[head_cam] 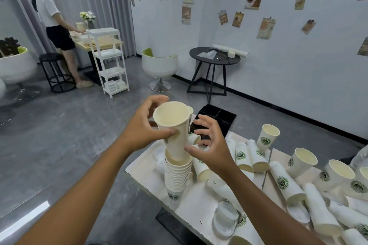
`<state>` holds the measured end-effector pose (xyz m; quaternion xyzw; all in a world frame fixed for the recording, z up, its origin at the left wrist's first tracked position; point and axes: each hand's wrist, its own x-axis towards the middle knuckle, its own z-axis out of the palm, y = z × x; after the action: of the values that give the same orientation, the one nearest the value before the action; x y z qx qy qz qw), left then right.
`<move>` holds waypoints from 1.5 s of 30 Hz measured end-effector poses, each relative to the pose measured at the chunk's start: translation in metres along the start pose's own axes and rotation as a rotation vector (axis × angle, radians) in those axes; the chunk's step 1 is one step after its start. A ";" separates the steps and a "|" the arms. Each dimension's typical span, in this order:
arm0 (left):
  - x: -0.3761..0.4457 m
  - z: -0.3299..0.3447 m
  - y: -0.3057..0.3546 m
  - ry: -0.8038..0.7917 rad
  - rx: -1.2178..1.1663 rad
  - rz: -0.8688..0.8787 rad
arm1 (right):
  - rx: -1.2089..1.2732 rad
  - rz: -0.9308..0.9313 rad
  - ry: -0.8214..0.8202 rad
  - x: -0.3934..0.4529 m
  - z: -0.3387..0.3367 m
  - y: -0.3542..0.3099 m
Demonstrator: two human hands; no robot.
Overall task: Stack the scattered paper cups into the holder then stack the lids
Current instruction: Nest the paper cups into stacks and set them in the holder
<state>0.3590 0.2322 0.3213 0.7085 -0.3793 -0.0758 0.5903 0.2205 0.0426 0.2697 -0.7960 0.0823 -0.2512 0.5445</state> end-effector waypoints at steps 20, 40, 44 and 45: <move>-0.017 0.033 -0.035 -0.101 0.135 -0.018 | -0.033 0.071 0.057 -0.032 -0.011 0.023; 0.156 0.247 0.040 -0.653 0.292 0.323 | -0.201 0.329 0.528 -0.109 -0.268 0.102; 0.186 0.314 0.019 -0.703 0.303 0.275 | -0.208 0.407 0.548 -0.108 -0.317 0.142; 0.192 0.329 0.011 -0.707 0.303 0.261 | -0.211 0.419 0.547 -0.105 -0.327 0.154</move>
<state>0.3061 -0.1442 0.3002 0.6635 -0.6526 -0.1825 0.3173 -0.0083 -0.2453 0.1894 -0.7169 0.4118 -0.3283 0.4569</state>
